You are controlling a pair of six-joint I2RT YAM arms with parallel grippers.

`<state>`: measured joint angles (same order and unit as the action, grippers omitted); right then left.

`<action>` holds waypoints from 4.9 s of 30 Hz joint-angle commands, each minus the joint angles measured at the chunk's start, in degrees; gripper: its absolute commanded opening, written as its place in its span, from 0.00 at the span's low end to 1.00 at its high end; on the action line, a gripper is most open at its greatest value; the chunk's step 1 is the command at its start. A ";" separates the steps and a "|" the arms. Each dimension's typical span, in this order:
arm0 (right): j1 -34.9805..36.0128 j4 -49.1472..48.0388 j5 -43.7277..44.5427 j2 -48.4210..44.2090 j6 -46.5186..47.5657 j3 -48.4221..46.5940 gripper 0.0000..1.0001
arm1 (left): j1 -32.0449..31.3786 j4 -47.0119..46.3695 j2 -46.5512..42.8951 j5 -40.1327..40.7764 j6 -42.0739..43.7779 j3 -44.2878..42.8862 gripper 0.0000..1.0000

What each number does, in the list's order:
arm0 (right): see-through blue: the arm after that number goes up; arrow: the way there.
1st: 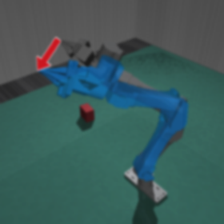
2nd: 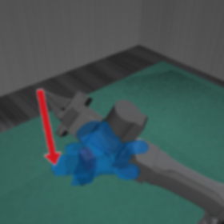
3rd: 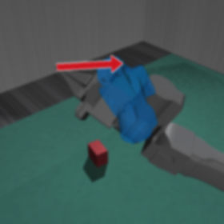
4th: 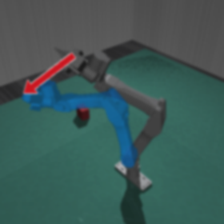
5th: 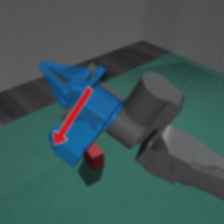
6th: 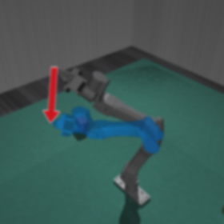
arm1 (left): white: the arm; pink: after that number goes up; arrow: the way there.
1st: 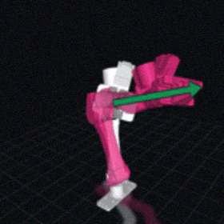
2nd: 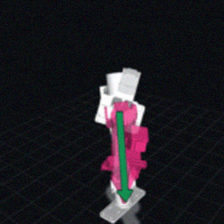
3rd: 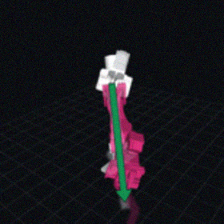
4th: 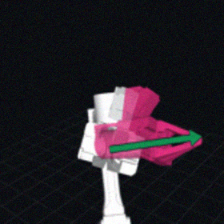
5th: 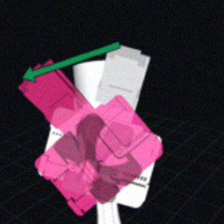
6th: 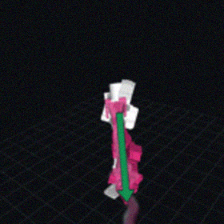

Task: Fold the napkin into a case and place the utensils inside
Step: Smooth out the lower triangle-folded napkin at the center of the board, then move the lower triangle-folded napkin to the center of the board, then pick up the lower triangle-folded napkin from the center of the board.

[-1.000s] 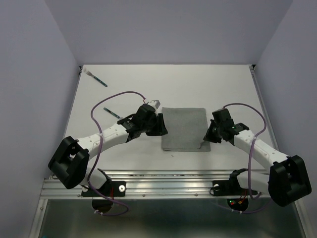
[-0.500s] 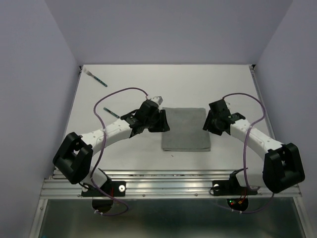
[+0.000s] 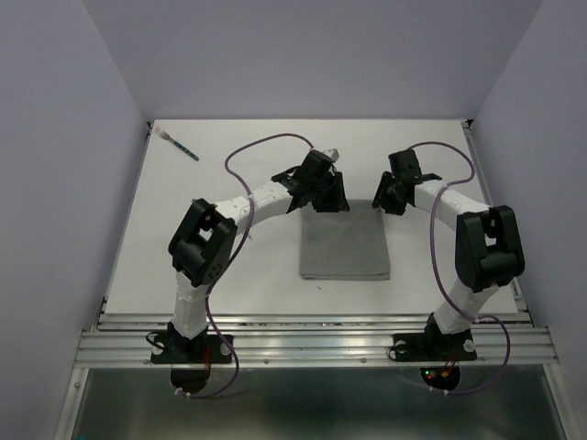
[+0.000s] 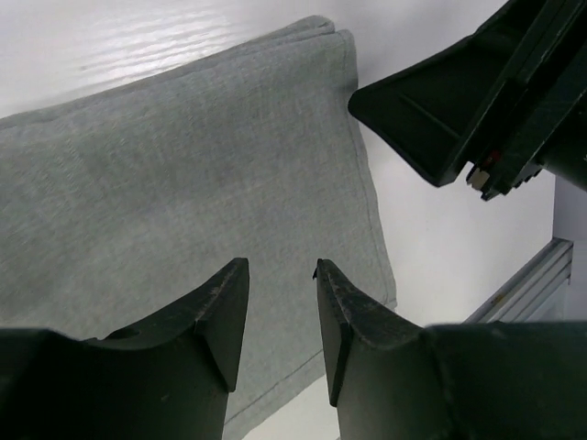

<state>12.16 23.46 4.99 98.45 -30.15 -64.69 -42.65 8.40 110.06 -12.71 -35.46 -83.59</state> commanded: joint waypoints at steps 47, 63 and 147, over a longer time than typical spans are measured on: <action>-3.99 -5.26 -10.42 -14.24 -1.39 18.06 0.54 | 1.79 1.97 0.43 2.60 2.24 -6.85 0.42; 3.55 -10.37 -14.14 -24.53 -9.31 35.94 0.33 | 1.78 5.92 -7.58 8.40 3.47 0.09 0.50; -26.84 -5.18 -18.53 -26.12 -3.78 21.53 0.81 | -11.40 22.28 34.88 20.72 13.93 -40.17 0.17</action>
<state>-14.28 20.12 -12.62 74.59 -34.28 -43.13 -54.81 29.52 145.25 13.43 -20.67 -128.07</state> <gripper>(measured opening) 0.811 0.258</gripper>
